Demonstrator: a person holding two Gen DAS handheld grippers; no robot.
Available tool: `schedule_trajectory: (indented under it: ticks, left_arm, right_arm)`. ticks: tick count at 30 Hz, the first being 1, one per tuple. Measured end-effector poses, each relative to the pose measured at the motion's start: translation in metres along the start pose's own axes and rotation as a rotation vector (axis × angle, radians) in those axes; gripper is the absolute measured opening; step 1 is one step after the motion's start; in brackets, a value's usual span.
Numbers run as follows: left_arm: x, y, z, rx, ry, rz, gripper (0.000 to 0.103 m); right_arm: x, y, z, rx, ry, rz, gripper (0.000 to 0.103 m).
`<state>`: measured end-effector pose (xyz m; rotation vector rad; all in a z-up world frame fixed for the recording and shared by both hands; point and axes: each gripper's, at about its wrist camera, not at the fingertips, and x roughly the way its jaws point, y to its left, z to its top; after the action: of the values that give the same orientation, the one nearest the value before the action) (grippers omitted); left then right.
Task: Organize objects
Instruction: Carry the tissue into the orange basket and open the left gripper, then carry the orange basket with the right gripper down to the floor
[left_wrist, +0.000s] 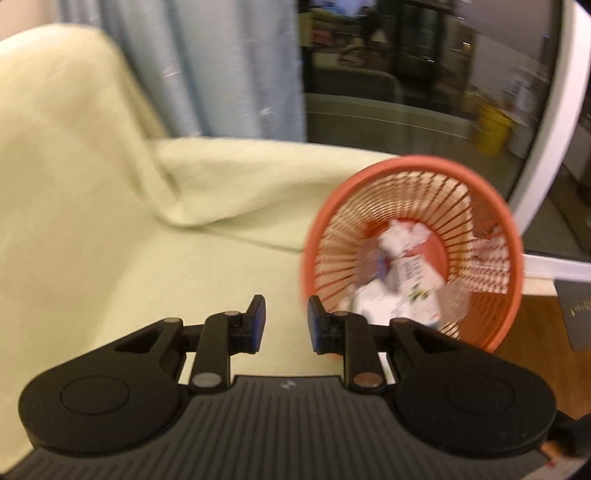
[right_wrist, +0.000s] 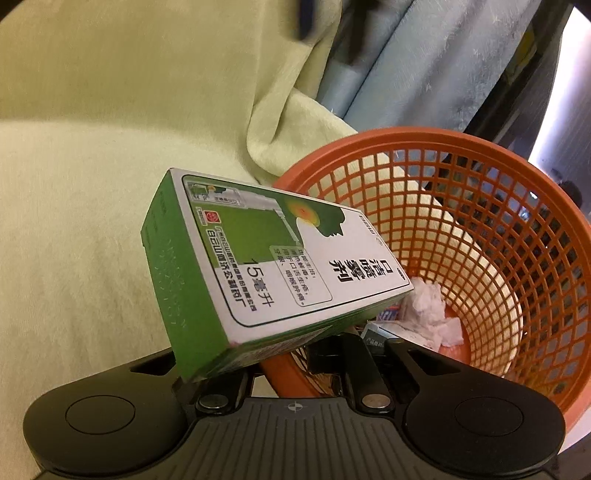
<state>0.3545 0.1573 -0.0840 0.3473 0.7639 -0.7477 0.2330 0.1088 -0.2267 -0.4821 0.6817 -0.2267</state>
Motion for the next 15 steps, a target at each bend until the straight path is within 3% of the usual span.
schedule_trajectory:
  ticks: [8,15]
  left_arm:
    - [-0.029,0.022,-0.046,-0.143,0.015,0.05,0.02]
    - [-0.044,0.015,-0.068,-0.204,0.007,0.061,0.022]
  right_arm:
    - [-0.017,-0.055,0.021,0.025,0.043,0.126,0.0]
    - [-0.037,-0.108,0.036,0.153,0.07,0.288,0.0]
